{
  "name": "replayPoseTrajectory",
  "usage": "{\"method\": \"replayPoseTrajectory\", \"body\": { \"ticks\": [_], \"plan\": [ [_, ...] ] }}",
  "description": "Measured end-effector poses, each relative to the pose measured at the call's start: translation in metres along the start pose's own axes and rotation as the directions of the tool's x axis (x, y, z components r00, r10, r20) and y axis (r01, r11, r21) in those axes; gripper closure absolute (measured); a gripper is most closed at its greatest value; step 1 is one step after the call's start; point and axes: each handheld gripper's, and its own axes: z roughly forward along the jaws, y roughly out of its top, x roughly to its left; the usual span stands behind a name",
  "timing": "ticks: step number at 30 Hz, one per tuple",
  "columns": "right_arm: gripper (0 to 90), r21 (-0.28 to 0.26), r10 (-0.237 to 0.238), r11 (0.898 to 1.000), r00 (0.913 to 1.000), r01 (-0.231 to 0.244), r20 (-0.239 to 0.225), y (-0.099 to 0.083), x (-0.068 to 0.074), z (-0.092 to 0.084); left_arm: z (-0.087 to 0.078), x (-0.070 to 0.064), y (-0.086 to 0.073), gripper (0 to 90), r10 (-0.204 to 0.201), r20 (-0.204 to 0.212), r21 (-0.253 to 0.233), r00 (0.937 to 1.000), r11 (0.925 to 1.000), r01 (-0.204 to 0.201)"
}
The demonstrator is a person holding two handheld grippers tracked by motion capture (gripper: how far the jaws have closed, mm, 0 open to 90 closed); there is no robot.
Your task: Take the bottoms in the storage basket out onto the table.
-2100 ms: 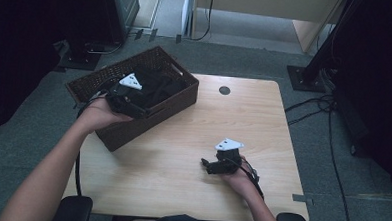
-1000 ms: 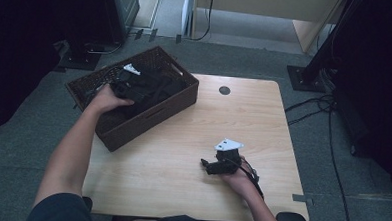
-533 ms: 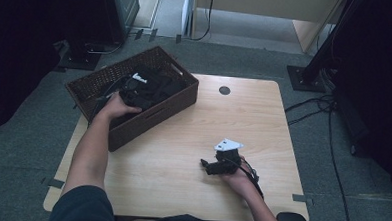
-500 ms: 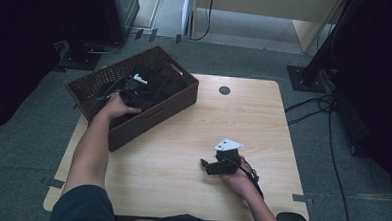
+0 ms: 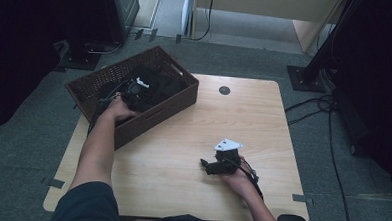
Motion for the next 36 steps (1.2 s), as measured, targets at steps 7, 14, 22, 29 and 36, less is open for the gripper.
{"method": "replayPoseTrajectory", "body": {
  "ticks": [7,14,22,29,36],
  "plan": [
    [10.0,0.000,0.001,1.000,1.0000,-0.001,0.001,0.000,0.000,0.000,-0.012,0.010,-0.002,31.7,-0.040,-0.080,-0.016,0.9960,0.9991,0.039],
    [10.0,0.000,0.001,1.000,1.0000,-0.001,0.002,0.000,0.000,0.000,-0.014,0.012,0.001,56.9,-0.012,-0.086,-0.013,0.9963,0.9999,0.011],
    [11.3,-0.003,0.009,1.000,0.9999,-0.009,0.010,0.000,-0.001,0.000,-0.024,0.020,0.009,65.7,-0.030,-0.004,0.008,0.9995,0.9995,0.030],
    [13.9,-0.008,0.015,1.000,0.9998,-0.015,0.012,0.000,-0.003,-0.001,-0.035,0.027,0.011,67.3,-0.088,0.072,-0.041,0.9936,0.9950,0.091],
    [14.2,-0.009,0.020,1.000,0.9997,-0.020,0.015,0.000,-0.007,-0.001,-0.048,0.037,0.013,67.2,-0.175,0.163,-0.008,0.9709,0.9838,0.179]
  ]
}}
